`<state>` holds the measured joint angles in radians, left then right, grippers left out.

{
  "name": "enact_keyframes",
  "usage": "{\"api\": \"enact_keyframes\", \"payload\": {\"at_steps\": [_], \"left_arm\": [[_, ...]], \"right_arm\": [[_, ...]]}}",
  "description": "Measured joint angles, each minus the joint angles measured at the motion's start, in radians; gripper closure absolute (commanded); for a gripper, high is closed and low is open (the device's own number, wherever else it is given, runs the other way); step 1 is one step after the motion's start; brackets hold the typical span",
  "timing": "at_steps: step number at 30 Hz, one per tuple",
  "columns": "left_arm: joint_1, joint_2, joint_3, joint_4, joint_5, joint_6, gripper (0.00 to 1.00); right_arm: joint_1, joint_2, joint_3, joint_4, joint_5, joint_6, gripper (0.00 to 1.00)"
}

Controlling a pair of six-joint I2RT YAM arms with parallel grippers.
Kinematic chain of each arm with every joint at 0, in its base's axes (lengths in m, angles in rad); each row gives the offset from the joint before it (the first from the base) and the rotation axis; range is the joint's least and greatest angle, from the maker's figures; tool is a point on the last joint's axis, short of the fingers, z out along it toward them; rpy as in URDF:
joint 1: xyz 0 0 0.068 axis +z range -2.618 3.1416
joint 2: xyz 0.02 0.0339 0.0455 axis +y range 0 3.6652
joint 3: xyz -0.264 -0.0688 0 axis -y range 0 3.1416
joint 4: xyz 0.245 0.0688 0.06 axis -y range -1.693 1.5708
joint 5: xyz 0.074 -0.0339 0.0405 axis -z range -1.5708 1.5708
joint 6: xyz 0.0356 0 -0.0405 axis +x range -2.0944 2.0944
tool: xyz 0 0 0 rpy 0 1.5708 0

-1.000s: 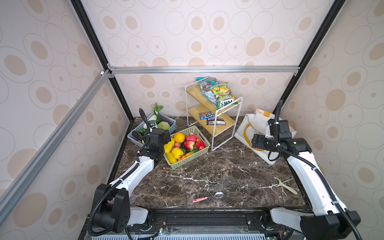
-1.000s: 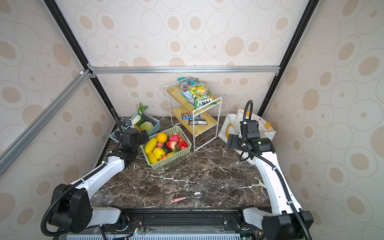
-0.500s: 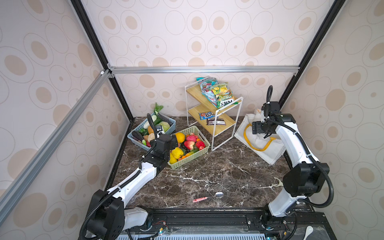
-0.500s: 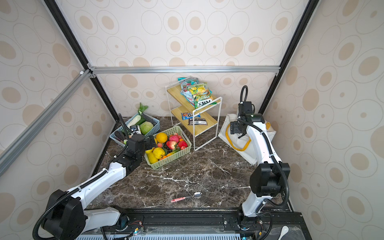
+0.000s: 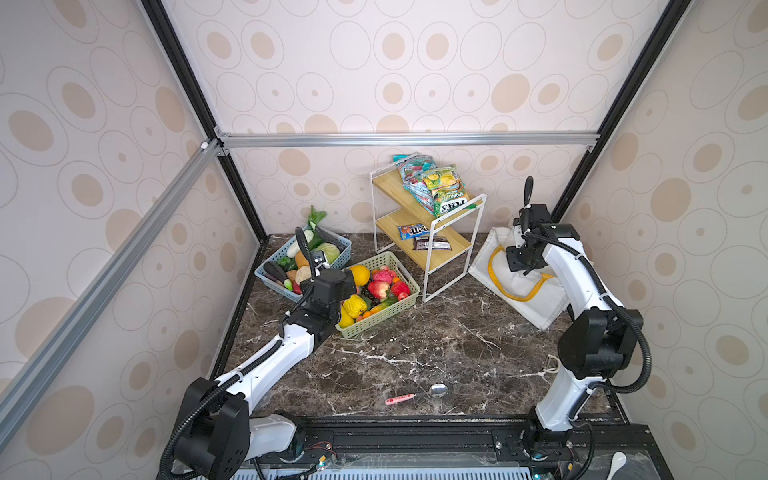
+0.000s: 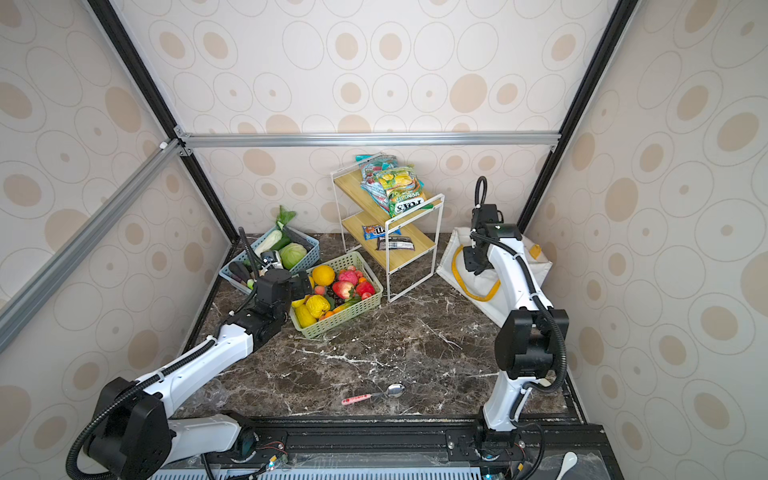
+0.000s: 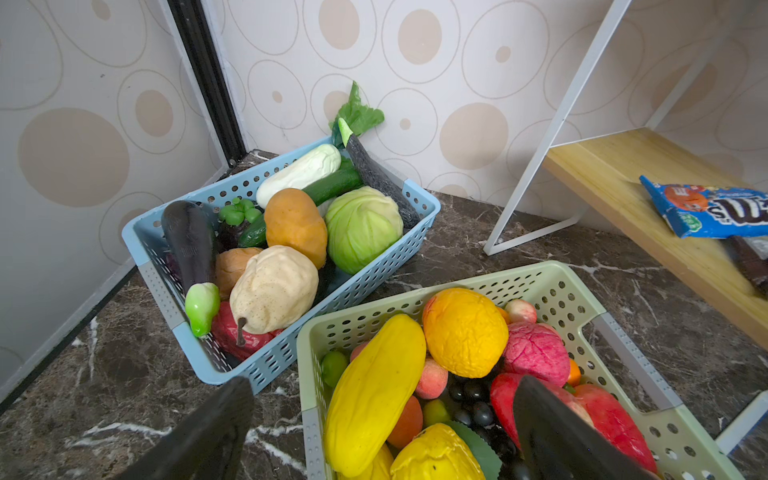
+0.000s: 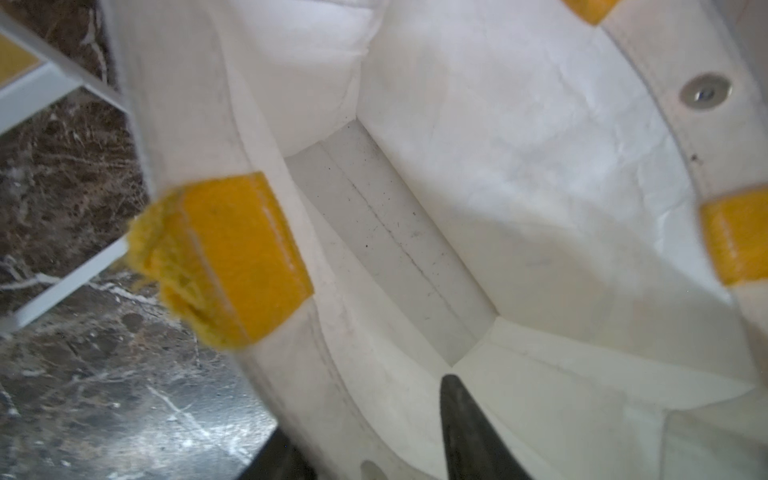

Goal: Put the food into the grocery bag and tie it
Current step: 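Grasp the white tote's rim with the right gripper while the left arm advances, then lift the tote rim with the right gripper and pull it toward the fruit basket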

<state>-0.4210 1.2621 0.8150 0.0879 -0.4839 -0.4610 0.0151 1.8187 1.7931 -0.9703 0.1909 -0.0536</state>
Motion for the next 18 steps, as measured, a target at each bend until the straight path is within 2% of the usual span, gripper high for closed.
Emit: {"api": "enact_keyframes", "payload": {"at_steps": [6,10,18], "left_arm": [[-0.003,0.000,0.000,0.001,-0.011,0.000,0.03],[-0.003,0.000,0.000,0.001,-0.016,0.000,0.03],[-0.004,0.000,-0.005,0.002,-0.016,0.000,0.03]], "right_arm": [[0.000,0.000,0.002,-0.003,-0.029,0.002,0.86],[0.000,0.000,0.002,-0.004,-0.046,0.008,0.90],[0.001,0.000,0.006,-0.013,-0.107,0.048,0.93]]}}
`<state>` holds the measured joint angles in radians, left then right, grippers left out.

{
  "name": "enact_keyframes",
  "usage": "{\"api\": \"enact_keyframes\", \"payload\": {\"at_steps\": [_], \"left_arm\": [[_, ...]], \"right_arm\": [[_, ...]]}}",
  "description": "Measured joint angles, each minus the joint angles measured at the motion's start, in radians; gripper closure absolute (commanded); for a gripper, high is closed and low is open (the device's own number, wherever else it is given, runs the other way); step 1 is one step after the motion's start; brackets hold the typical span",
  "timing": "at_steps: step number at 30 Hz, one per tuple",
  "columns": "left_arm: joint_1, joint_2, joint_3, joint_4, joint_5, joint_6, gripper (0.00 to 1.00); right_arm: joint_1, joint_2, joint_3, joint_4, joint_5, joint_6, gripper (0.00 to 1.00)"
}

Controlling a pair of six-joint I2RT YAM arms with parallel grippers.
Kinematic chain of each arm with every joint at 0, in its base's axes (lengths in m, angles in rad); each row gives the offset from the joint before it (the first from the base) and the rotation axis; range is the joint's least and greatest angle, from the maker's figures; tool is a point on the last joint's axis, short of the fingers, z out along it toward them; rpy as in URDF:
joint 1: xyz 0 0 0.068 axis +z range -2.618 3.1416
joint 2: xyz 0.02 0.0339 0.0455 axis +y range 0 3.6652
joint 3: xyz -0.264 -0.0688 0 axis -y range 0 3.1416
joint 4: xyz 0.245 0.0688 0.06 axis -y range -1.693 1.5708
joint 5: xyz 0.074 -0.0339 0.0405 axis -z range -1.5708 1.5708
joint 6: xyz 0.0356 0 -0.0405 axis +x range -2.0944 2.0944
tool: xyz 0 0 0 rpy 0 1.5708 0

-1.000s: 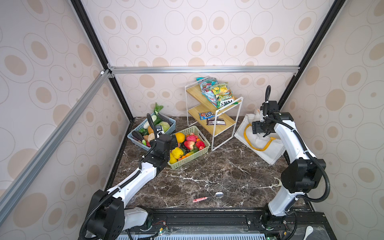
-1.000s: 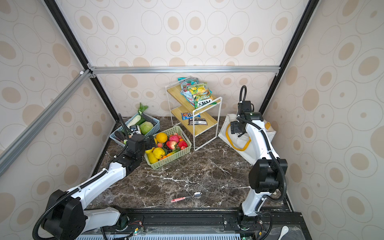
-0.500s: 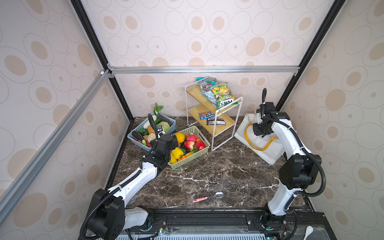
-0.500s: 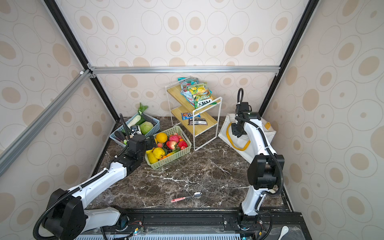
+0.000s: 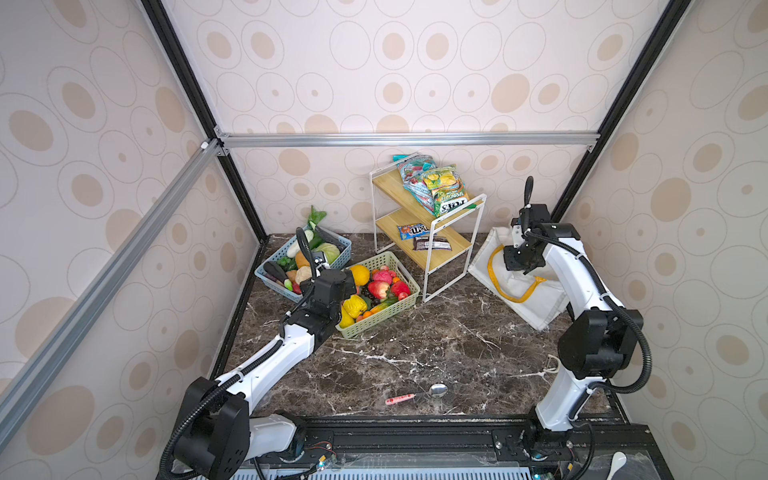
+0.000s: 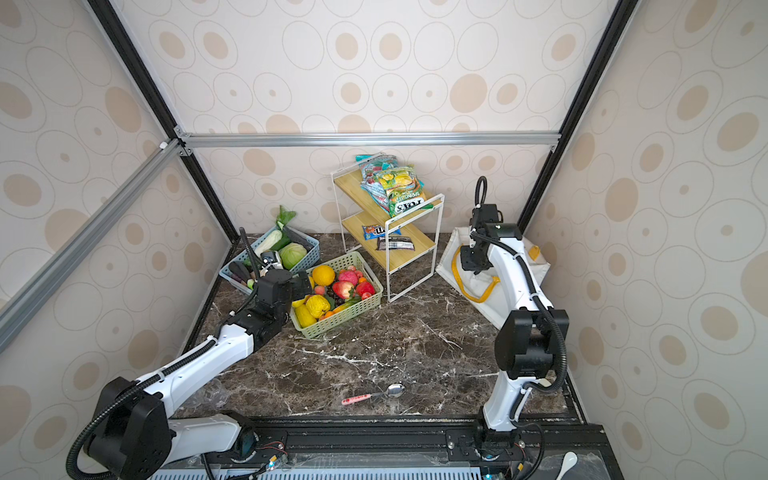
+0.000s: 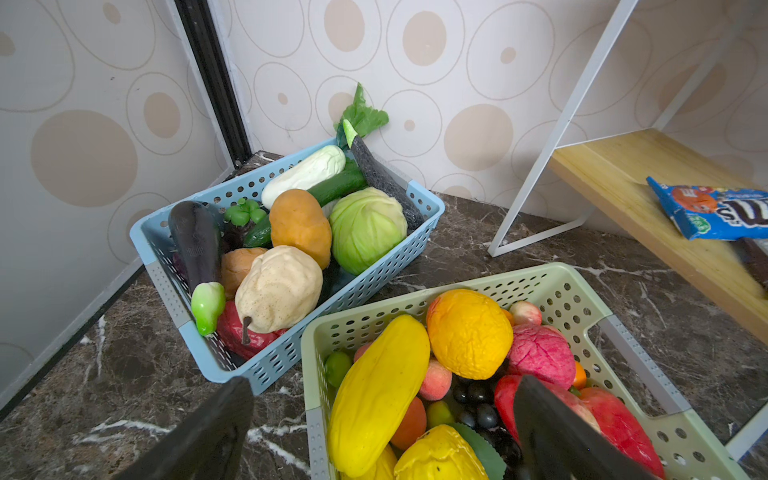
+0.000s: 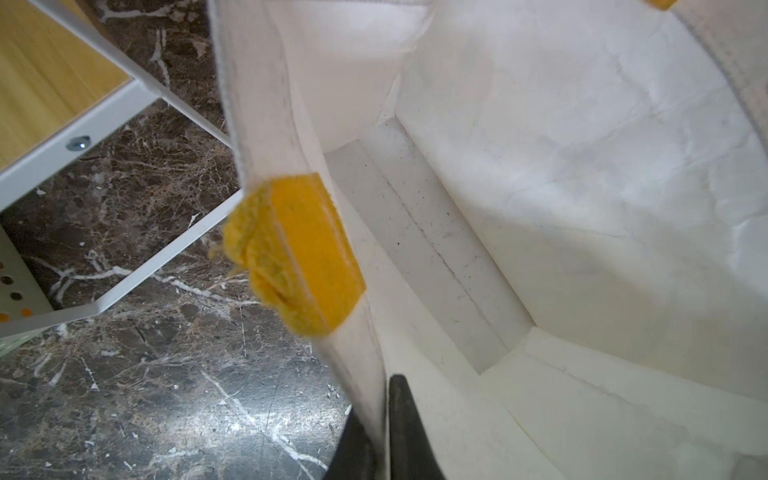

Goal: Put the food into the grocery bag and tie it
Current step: 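Lift the tote rim with the right gripper and pull it toward the fruit basket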

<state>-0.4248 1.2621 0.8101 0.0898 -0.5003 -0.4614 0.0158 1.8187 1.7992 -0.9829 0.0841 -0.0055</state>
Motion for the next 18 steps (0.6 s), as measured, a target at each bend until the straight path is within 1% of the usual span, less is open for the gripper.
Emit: {"api": "enact_keyframes", "payload": {"at_steps": [8,15,18], "left_arm": [[-0.002,0.000,0.000,0.001,0.000,0.000,0.03],[-0.003,0.000,-0.008,0.003,0.000,0.000,0.02],[-0.003,0.000,-0.016,0.003,0.000,0.000,0.02]], "right_arm": [[0.003,0.000,0.021,-0.023,-0.045,0.076,1.00],[0.011,0.000,0.052,-0.054,-0.092,0.163,1.00],[0.021,0.000,0.052,-0.061,-0.107,0.190,0.98]]}}
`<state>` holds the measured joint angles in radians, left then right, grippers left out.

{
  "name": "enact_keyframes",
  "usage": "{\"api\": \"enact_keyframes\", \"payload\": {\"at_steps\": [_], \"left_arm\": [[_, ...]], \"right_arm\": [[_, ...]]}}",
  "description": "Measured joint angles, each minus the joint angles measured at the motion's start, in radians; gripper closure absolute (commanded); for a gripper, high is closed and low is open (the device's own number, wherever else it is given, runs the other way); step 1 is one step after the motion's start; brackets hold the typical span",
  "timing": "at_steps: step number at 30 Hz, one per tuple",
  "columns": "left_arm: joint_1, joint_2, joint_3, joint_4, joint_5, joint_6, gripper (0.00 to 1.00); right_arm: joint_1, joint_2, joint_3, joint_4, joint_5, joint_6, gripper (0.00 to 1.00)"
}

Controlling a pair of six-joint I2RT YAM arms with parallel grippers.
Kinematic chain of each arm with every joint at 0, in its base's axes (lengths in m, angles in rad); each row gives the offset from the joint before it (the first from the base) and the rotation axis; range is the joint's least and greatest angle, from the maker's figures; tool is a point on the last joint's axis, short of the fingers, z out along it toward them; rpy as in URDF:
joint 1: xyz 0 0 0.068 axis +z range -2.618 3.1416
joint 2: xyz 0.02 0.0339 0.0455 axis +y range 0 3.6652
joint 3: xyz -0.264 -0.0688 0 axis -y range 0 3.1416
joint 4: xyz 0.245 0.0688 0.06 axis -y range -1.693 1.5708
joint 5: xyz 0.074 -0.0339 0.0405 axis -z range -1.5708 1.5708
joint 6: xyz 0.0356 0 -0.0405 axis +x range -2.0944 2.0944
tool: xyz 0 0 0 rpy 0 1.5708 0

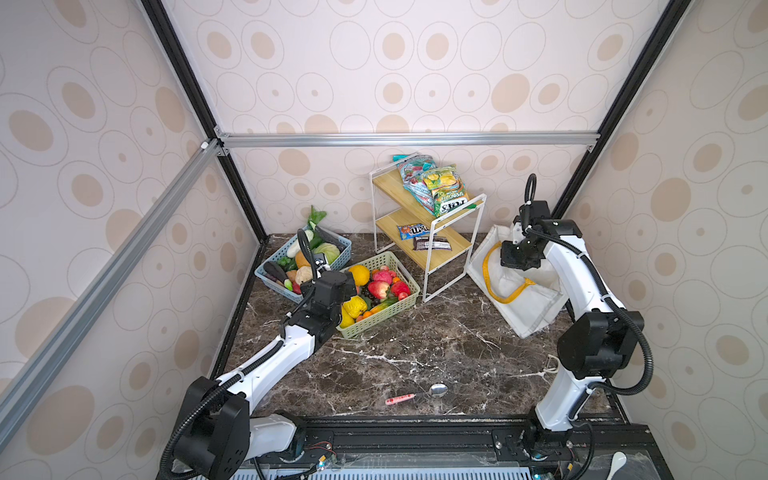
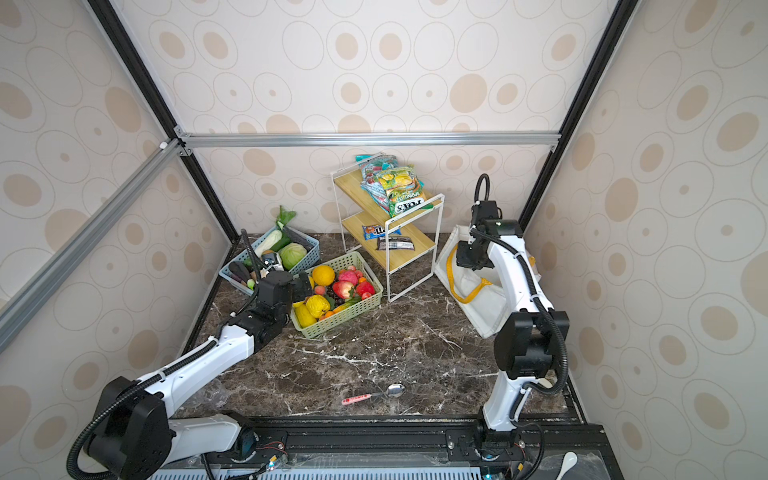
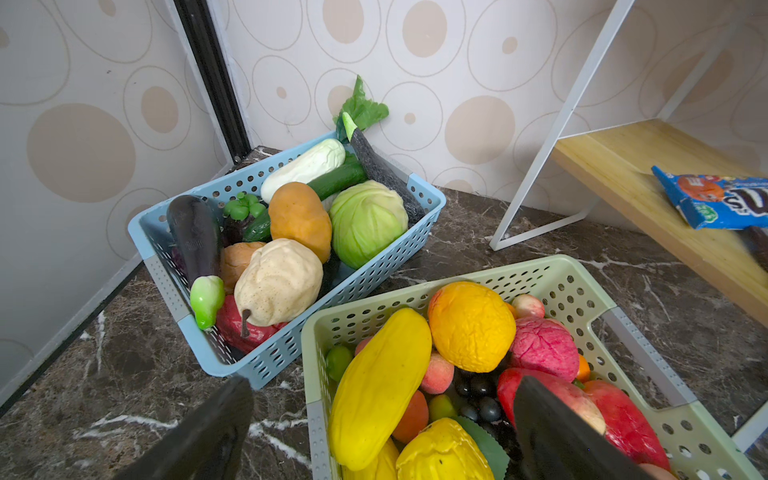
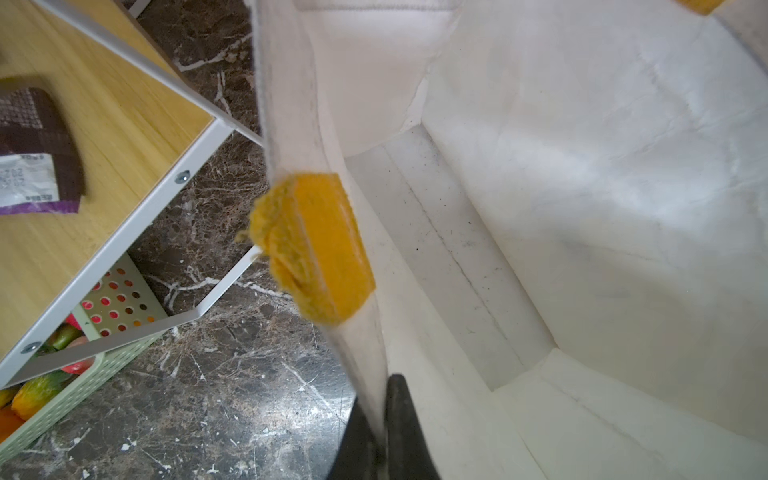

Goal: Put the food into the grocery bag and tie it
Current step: 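Lift the tote rim with the right gripper and pull it toward the fruit basket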

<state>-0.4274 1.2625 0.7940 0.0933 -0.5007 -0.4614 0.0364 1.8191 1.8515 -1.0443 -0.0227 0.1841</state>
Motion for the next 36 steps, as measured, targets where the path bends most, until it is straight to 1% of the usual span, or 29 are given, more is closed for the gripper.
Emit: {"api": "enact_keyframes", "payload": {"at_steps": [3,5,10,14,17,19,23,27,31,36], "left_arm": [[0.000,0.000,-0.004,0.000,0.000,0.000,0.02],[0.000,0.000,-0.005,0.000,-0.002,0.000,0.02],[0.000,0.000,-0.005,0.001,-0.001,-0.001,0.02],[-0.001,0.000,-0.005,0.003,0.002,-0.007,0.02],[-0.001,0.000,-0.005,0.003,0.008,-0.014,0.02],[-0.001,0.000,-0.005,0.003,0.015,-0.018,0.02],[-0.003,0.000,-0.005,0.008,0.034,-0.024,0.02],[-0.006,0.010,-0.004,0.019,0.047,-0.024,0.02],[-0.008,0.020,-0.004,0.019,0.053,-0.024,0.02],[-0.011,0.022,-0.001,0.022,0.061,-0.023,0.02]], "right_arm": [[0.008,0.000,0.000,-0.005,-0.021,0.020,0.96],[0.010,0.000,0.000,-0.005,-0.047,0.031,0.92],[0.010,0.000,0.006,-0.012,-0.107,0.039,0.70],[0.010,0.001,0.031,-0.039,-0.122,0.025,0.55],[0.010,-0.003,0.040,-0.064,-0.104,0.007,0.46],[0.010,-0.012,0.040,-0.092,-0.077,-0.010,0.43],[0.010,-0.059,0.028,-0.148,-0.013,-0.056,0.39],[0.010,-0.135,-0.034,-0.176,0.049,-0.098,0.35],[0.010,-0.183,-0.107,-0.192,0.101,-0.132,0.35],[0.013,-0.196,-0.193,-0.177,0.133,-0.158,0.40]]}}
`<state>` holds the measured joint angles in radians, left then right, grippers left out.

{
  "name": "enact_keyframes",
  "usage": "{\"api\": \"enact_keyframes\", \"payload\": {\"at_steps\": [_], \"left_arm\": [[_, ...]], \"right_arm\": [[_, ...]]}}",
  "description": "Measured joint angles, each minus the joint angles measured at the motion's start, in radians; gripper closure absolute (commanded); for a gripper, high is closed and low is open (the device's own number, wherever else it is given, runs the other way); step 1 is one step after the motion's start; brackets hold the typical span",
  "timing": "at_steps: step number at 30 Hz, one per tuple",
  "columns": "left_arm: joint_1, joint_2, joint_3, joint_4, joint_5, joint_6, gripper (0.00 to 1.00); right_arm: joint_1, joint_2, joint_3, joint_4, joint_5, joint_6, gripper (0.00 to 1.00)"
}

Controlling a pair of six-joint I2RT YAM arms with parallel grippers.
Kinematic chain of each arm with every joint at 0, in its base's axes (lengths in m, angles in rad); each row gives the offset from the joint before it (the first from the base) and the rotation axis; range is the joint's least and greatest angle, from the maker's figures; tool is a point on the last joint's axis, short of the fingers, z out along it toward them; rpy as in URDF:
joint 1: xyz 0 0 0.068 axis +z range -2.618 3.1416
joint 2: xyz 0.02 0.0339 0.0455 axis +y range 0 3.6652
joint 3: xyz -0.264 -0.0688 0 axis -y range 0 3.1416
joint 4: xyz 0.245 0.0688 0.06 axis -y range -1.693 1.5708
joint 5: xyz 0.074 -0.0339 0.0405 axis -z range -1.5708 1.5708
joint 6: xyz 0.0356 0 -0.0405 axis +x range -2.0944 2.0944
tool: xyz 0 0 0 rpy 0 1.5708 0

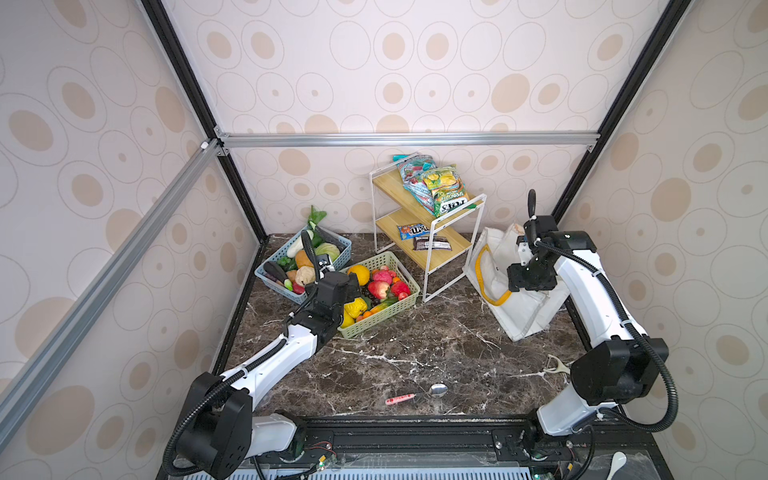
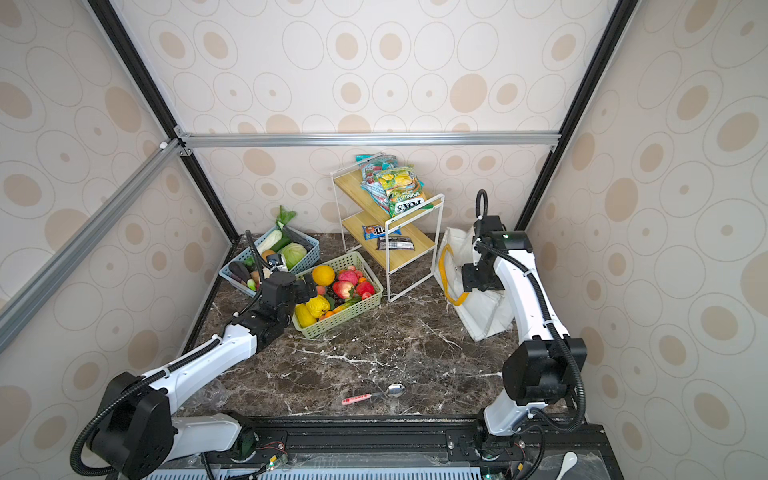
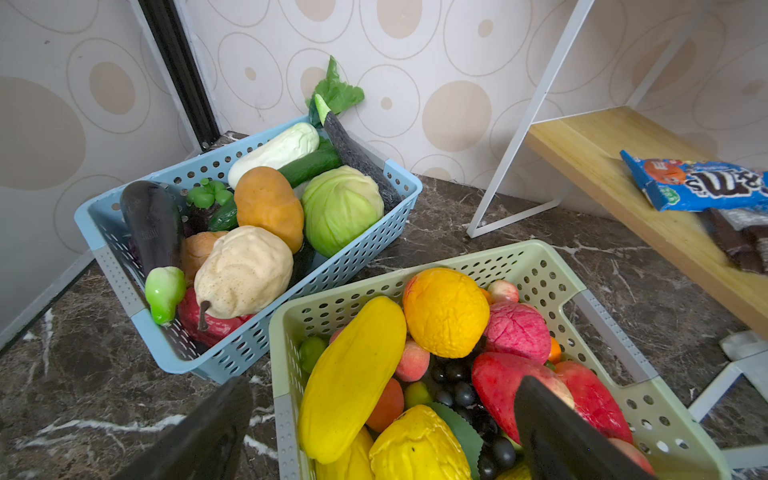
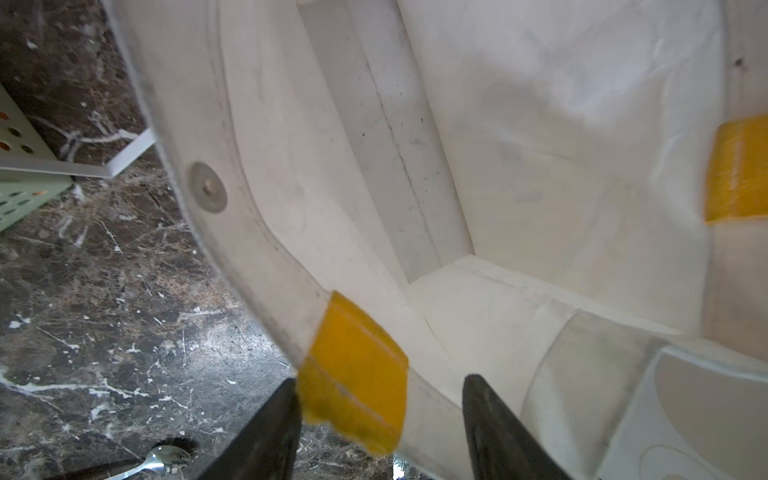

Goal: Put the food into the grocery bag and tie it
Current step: 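Lift the tote rim with the right gripper and pull it toward the fruit basket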

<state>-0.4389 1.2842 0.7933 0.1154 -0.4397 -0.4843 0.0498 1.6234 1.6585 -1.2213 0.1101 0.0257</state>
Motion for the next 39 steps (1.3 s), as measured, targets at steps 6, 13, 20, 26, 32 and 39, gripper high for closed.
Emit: {"api": "enact_keyframes", "payload": {"at_steps": [6,13,20,26,32,39], "left_arm": [[-0.002,0.002,0.007,0.002,0.010,0.000,0.02],[-0.006,0.002,0.010,0.003,0.012,0.000,0.02],[-0.013,0.003,0.021,0.003,0.015,0.000,0.02],[-0.021,0.021,0.044,0.002,0.016,0.000,0.02],[-0.024,0.025,0.047,0.002,0.016,0.000,0.02],[-0.029,0.030,0.060,0.002,0.015,0.000,0.02]], "right_arm": [[0.007,-0.001,-0.041,0.035,0.021,-0.033,0.64],[0.034,-0.002,-0.068,0.060,0.032,-0.043,0.85],[0.095,-0.006,-0.070,0.090,0.023,-0.046,0.93],[0.108,-0.010,-0.070,0.100,-0.014,0.003,1.00],[0.140,-0.032,-0.073,0.100,-0.053,0.066,1.00],[0.213,-0.066,-0.081,0.100,-0.116,0.127,0.99]]}}
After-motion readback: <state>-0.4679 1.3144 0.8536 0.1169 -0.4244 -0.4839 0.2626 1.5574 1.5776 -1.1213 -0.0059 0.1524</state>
